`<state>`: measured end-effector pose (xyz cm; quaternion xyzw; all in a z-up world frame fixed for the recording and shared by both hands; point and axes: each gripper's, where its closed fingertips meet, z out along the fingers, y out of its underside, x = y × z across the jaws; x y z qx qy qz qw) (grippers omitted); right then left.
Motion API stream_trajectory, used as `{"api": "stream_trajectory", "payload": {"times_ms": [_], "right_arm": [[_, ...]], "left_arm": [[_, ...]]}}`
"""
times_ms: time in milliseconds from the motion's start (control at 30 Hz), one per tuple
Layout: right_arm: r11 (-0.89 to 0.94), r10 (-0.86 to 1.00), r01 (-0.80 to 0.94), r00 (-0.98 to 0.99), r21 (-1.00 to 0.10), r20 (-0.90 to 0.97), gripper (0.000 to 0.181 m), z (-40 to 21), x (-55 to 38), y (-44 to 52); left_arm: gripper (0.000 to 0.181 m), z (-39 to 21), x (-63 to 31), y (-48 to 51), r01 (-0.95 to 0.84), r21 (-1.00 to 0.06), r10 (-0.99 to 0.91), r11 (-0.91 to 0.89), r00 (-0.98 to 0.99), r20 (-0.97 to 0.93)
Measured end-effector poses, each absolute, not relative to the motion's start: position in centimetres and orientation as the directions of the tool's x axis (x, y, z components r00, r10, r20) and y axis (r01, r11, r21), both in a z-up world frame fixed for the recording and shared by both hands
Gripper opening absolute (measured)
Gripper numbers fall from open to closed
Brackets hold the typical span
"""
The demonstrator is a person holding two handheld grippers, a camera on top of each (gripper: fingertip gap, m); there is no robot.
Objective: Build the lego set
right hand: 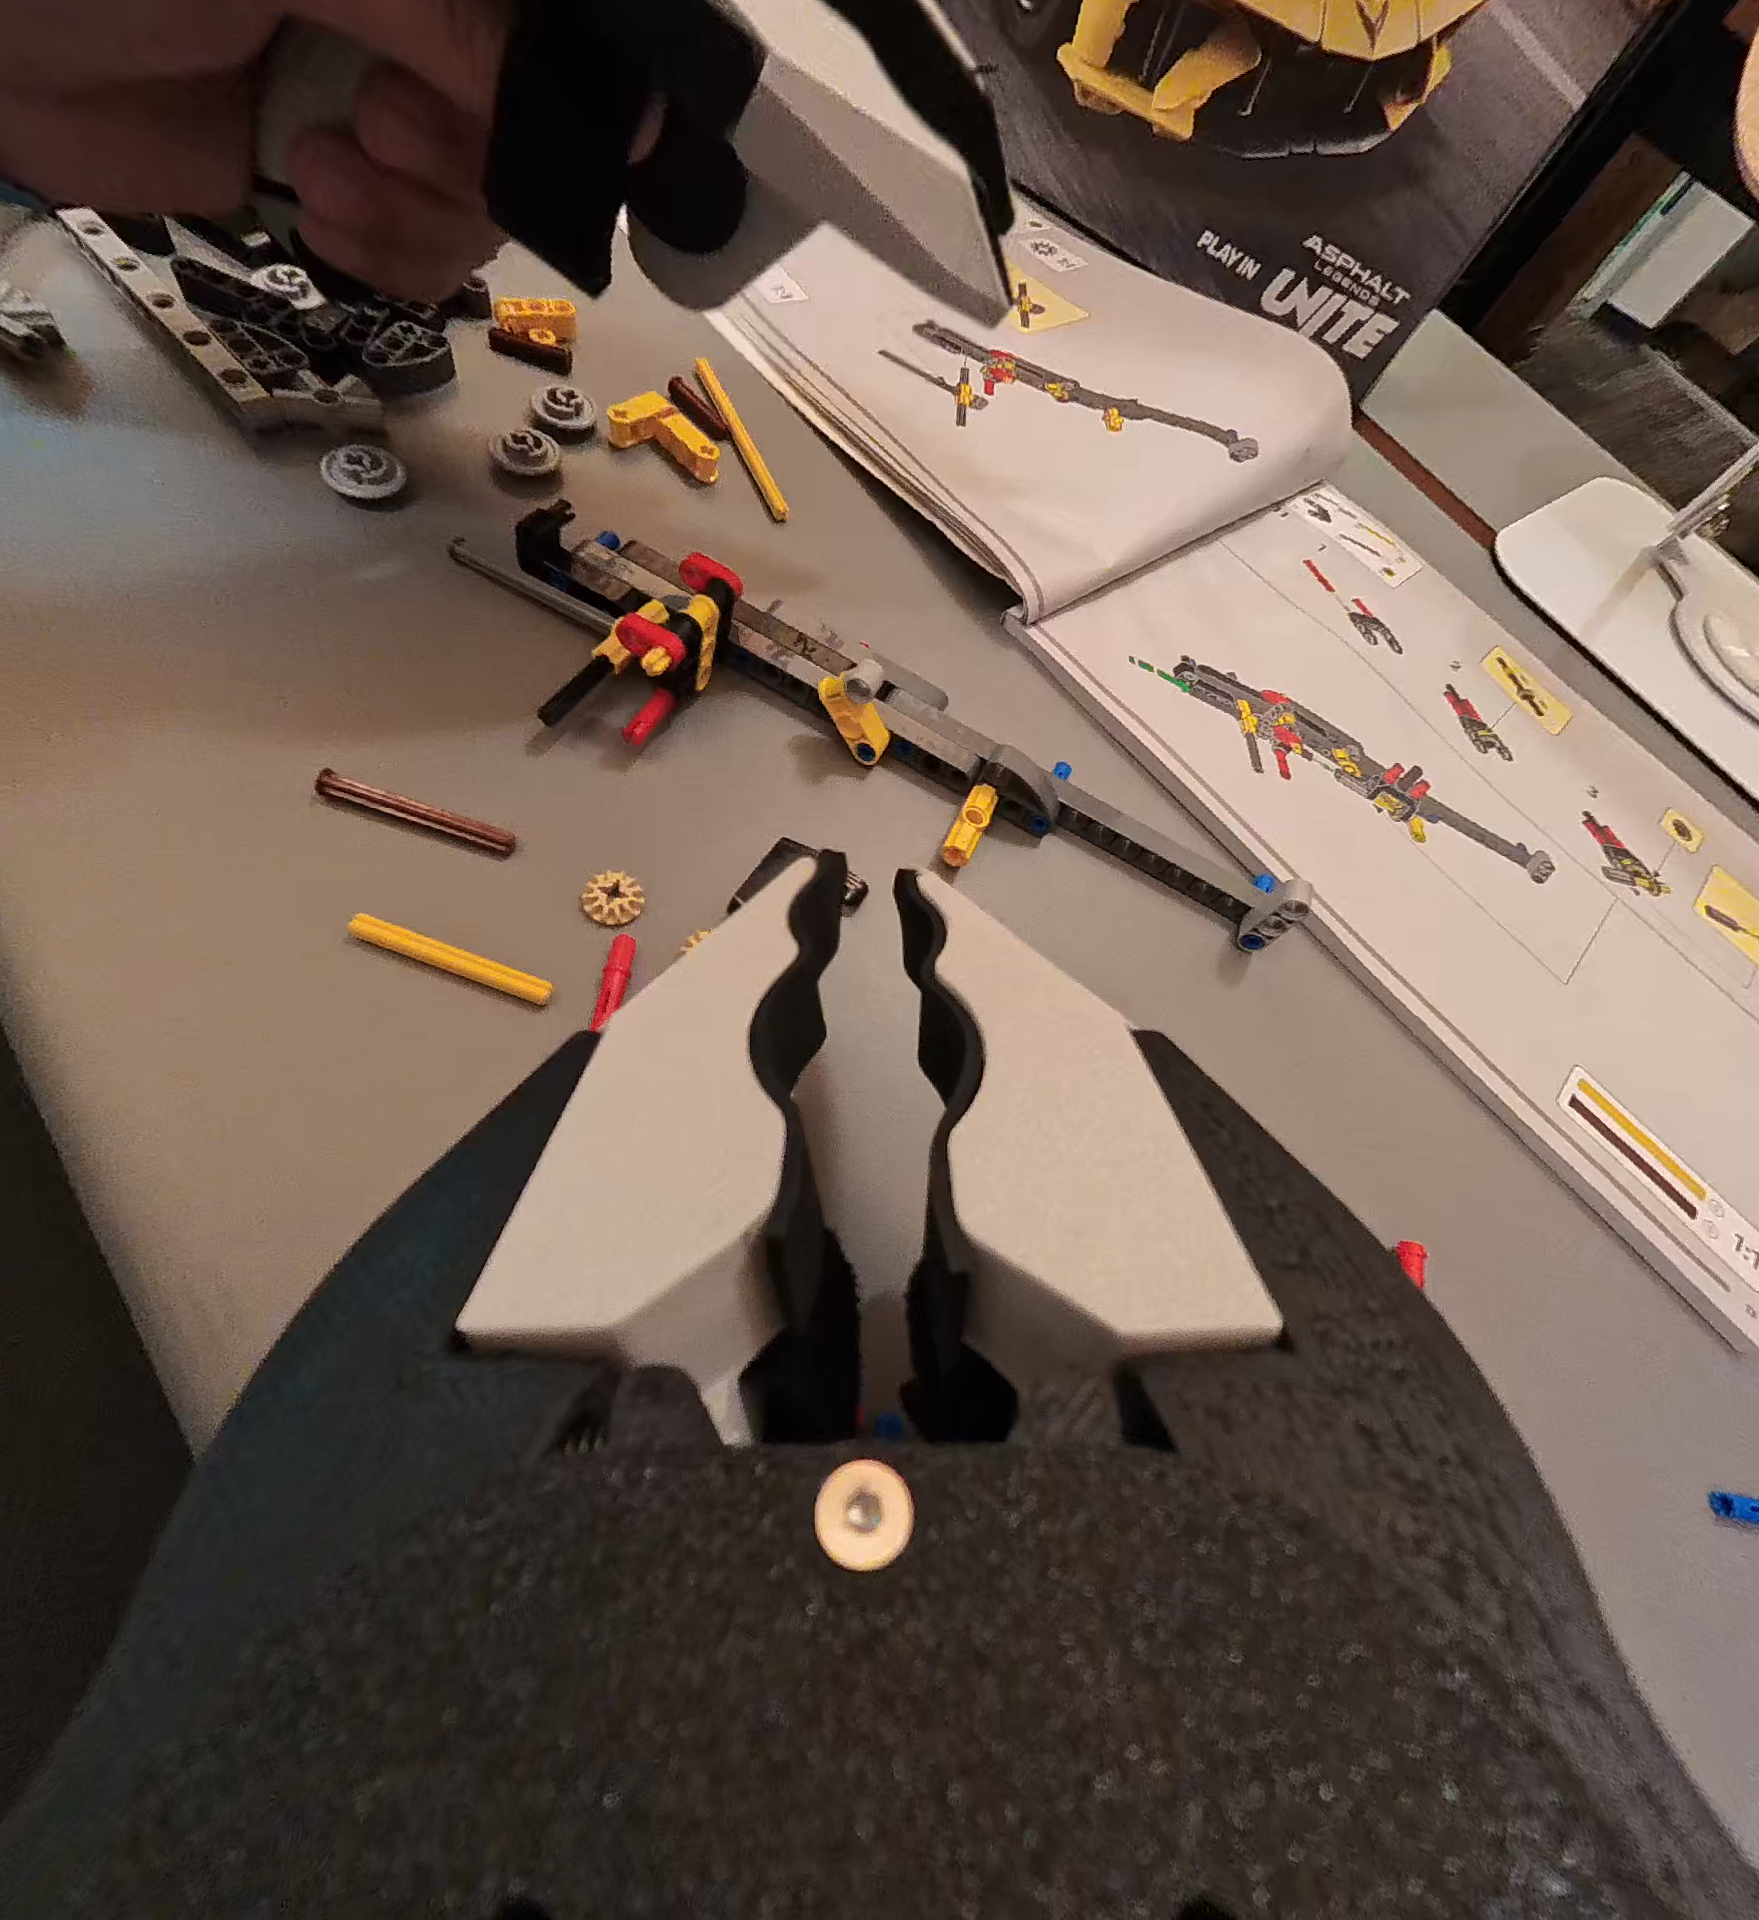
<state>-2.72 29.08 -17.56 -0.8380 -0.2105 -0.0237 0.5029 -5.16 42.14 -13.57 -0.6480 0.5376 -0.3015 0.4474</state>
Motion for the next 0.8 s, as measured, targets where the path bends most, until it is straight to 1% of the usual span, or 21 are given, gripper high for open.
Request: {"api": "stream_trajectory", "payload": {"times_ms": [167, 400, 467, 600, 800], "right_arm": [[-0.405, 0.336, 0.398, 0.902, -0.823, 0.271, 0.009, -17.8, -2.9, 29.0], [-0.409, 0.327, 0.477, 0.873, -0.778, 0.362, 0.009, -18.0, -2.9, 29.1], [-0.415, 0.336, 0.478, 0.871, -0.774, 0.358, 0.009, -17.8, -3.1, 28.9], [-0.461, 0.432, 0.495, 0.850, -0.736, 0.301, 0.010, -17.9, -3.2, 28.9], [-0.445, 0.621, 0.574, 0.751, -0.687, 0.225, 0.014, -18.5, -3.6, 29.5]], "left_arm": [[0.029, -13.3, -5.2, 42.3, -0.414, -0.910, -0.966, -0.031, 0.246, -0.079], [0.029, -13.4, -5.4, 42.6, -0.418, -0.908, -0.963, -0.030, 0.257, -0.086], [0.029, -13.4, -5.5, 42.8, -0.417, -0.908, -0.961, -0.033, 0.263, -0.086], [0.029, -13.3, -5.6, 43.2, -0.414, -0.909, -0.959, -0.044, 0.273, -0.078], [0.029, -13.4, -5.5, 42.9, -0.425, -0.905, -0.962, -0.038, 0.262, -0.083]]}}
